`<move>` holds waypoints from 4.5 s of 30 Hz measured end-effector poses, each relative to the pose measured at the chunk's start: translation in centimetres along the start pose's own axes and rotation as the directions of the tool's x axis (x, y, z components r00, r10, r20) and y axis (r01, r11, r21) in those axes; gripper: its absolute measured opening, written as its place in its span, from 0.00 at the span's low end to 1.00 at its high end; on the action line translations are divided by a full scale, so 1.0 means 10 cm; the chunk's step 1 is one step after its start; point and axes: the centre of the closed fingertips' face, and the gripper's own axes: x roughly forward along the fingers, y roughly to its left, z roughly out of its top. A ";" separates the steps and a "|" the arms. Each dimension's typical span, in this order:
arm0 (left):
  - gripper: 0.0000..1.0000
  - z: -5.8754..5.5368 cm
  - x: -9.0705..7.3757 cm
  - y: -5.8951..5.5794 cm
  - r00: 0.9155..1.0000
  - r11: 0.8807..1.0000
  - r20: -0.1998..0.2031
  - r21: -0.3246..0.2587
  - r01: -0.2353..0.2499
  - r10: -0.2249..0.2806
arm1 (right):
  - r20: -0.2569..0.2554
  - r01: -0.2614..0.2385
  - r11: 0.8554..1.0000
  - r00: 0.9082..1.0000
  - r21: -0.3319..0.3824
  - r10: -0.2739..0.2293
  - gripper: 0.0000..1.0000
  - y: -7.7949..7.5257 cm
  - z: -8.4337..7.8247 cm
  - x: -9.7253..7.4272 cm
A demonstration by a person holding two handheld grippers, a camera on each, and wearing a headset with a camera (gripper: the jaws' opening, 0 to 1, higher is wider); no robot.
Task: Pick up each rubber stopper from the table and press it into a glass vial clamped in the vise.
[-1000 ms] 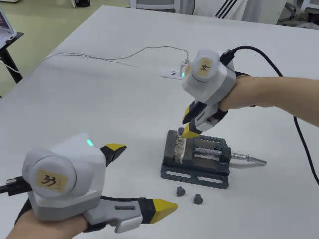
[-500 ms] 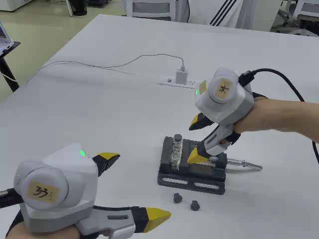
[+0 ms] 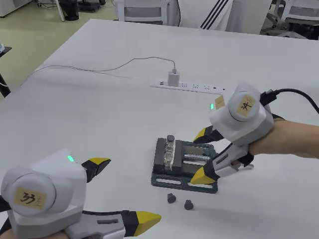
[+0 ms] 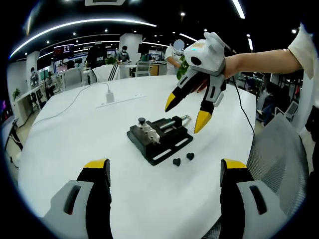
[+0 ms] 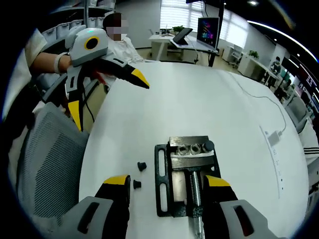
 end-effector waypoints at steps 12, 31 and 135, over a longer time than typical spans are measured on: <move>0.90 -0.03 -0.04 -0.03 1.000 1.000 0.002 0.000 0.002 -0.002 | 0.085 0.024 0.998 0.996 0.056 -0.029 0.52 0.27 -0.04 -0.11; 0.93 -0.09 -0.09 -0.10 1.000 0.999 -0.002 0.024 0.028 -0.028 | 0.120 0.039 0.996 0.992 0.077 -0.048 0.31 0.54 -0.23 0.10; 0.81 0.36 0.34 -0.54 0.981 0.983 0.106 0.104 0.153 -0.163 | 0.673 -0.674 0.107 0.685 0.731 -0.278 0.00 0.55 0.31 -0.65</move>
